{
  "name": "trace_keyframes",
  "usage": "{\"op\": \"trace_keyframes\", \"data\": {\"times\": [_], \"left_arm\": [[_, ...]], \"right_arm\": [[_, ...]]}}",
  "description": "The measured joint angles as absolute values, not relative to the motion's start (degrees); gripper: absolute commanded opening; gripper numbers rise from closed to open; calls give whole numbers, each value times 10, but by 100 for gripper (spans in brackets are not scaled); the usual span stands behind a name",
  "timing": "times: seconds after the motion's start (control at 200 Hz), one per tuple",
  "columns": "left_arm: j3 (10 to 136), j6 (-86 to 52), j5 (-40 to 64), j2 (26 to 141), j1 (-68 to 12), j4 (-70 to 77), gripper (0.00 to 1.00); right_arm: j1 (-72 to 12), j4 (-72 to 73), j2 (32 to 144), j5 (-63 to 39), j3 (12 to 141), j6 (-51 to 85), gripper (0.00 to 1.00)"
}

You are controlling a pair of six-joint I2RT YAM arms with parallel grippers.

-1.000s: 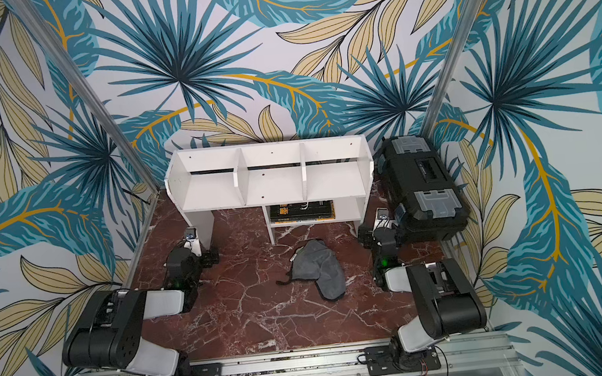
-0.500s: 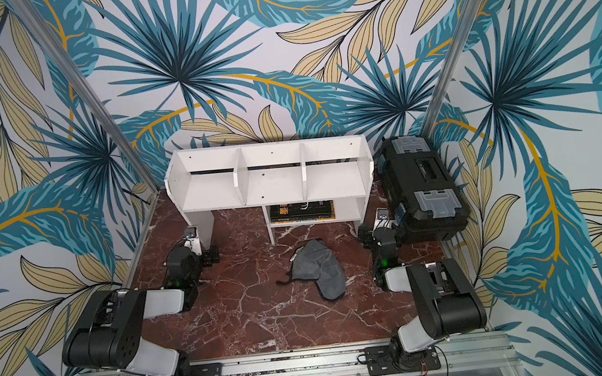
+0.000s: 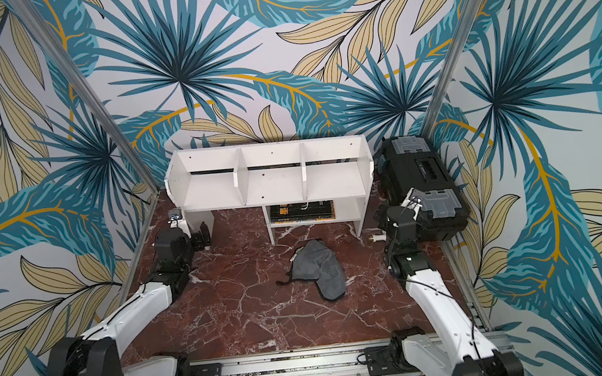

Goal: Wipe the bookshelf clean with a cloth
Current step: Pick up the cleaning item at the center of the board.

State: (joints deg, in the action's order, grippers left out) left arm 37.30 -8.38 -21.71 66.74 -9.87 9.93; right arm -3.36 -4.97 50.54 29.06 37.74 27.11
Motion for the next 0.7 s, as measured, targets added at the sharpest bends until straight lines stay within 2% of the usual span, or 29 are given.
{"op": "trace_keyframes", "data": {"times": [0.1, 0.17, 0.295, 0.381, 0.486, 0.701], "left_arm": [[381, -171, -244, 601, -131, 2, 90], [380, -224, -239, 562, -146, -55, 85], [352, -288, -214, 492, -184, -120, 85], [335, -311, -192, 449, -212, -160, 85], [334, -317, -168, 421, -227, -182, 86], [349, -297, -109, 445, -232, -222, 87]], "right_arm": [[-62, -154, 462, 266, 356, 331, 100], [-149, -219, 483, 284, 360, 371, 100], [-366, -338, 617, 338, 431, 457, 100], [-445, -378, 719, 367, 505, 505, 100], [-481, -358, 800, 358, 539, 544, 100], [-481, -272, 886, 305, 516, 595, 100]]}}
